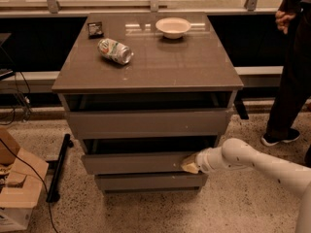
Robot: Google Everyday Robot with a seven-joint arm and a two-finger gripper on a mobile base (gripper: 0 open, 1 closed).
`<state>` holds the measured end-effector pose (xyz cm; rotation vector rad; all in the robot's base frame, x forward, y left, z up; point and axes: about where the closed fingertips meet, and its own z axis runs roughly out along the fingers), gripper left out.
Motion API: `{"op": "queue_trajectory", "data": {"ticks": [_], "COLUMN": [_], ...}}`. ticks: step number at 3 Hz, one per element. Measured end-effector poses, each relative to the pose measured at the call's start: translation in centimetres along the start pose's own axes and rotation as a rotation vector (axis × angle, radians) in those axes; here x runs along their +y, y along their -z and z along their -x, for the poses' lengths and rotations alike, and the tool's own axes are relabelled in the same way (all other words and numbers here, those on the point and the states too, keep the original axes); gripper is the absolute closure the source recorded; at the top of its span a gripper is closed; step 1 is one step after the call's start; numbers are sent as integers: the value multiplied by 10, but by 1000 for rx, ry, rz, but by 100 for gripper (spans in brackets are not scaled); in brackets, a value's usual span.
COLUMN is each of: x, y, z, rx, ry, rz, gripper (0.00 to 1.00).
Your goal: Close middle drawer
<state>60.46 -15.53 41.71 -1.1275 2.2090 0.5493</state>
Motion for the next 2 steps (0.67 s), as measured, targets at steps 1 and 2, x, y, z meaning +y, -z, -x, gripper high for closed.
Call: {"op": "queue_trajectory", "data": {"ticks": [1,2], "x": [1,2], "y": [-2,-3], "z": [0,0], "rx": [0,0], "ry": [0,1], "rz": [3,5], "gripper": [3,0]}}
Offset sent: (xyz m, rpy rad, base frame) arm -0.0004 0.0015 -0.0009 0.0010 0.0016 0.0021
